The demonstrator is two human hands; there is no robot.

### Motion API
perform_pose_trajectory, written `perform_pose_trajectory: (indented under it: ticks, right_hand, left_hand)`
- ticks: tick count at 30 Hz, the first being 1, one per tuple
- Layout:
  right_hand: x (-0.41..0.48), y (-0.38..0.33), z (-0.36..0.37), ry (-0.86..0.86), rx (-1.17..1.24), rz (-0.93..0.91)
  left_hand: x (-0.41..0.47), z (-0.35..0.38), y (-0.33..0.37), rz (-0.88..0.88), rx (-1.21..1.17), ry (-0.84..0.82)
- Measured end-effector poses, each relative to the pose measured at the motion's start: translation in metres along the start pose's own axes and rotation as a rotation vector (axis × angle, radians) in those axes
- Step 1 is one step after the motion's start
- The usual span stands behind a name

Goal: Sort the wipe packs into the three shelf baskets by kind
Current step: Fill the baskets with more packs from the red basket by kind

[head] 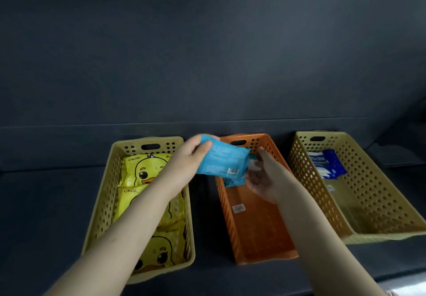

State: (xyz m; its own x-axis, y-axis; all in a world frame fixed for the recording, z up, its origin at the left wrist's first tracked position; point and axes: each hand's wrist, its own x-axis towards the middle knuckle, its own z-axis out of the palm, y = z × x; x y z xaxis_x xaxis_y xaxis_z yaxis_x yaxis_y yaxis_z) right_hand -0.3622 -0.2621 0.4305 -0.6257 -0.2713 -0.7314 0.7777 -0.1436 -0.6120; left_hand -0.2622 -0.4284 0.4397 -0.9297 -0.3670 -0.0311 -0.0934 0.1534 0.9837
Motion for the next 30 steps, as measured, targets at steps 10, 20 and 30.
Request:
perform_pose_trajectory:
  ticks: [10,20,30]
  right_hand:
    - [-0.004,-0.010,-0.015,-0.010,-0.164,-0.140]
    - [0.008,-0.003,-0.026,0.182,-0.408,-0.634]
    - [0.047,0.002,-0.020,0.276,-0.744,-0.697]
  left_hand:
    - [-0.003,0.005,-0.001,0.065,0.193,-0.118]
    - [0.020,0.022,-0.017,-0.199,0.060,0.005]
    - [0.035,0.034,-0.029,-0.304,-0.005,-0.024]
